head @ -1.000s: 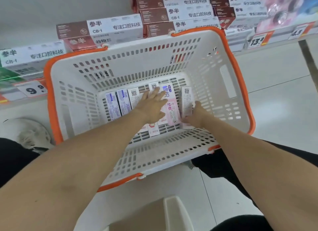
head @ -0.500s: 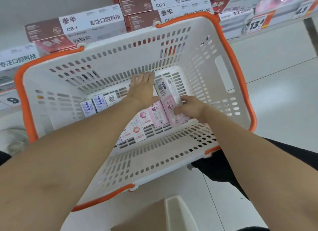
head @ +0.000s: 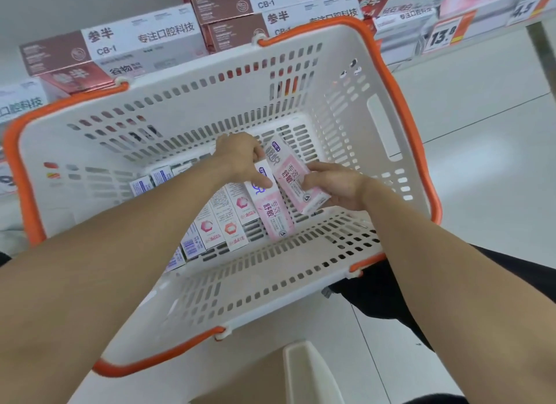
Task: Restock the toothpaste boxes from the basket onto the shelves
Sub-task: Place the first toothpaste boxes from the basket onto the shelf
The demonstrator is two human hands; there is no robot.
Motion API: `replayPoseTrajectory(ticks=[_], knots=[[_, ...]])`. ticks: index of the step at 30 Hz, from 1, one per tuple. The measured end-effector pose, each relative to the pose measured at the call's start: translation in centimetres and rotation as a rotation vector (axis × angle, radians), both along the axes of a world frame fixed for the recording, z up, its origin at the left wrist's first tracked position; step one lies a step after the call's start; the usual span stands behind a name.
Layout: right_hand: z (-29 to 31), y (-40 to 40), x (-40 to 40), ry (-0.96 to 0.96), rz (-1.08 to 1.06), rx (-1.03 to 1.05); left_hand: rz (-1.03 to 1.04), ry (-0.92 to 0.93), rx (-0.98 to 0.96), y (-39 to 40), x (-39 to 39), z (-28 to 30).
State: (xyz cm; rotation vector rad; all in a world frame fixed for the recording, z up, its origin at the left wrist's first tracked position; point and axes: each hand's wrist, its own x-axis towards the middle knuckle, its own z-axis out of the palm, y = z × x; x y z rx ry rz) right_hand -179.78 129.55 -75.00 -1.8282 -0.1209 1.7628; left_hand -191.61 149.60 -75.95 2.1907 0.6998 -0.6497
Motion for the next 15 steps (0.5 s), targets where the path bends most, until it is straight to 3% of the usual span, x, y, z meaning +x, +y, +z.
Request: replayPoseTrajectory(ticks=[7, 11, 15], knots=[[1.9, 1.5, -0.2, 0.038, -0.005, 0.063, 0.123, -0.129, -0.148, 0.8, -3.6, 5.8], [5.3, 5.5, -2.0, 0.215, -0.093, 0.279, 0.514, -0.255, -0.272, 4.4, -8.2, 11.7], [11.3, 11.2, -5.9, 0.267, 0.035, 0.473, 0.805, -0.393, -0.343, 7.7, -15.0, 19.3]])
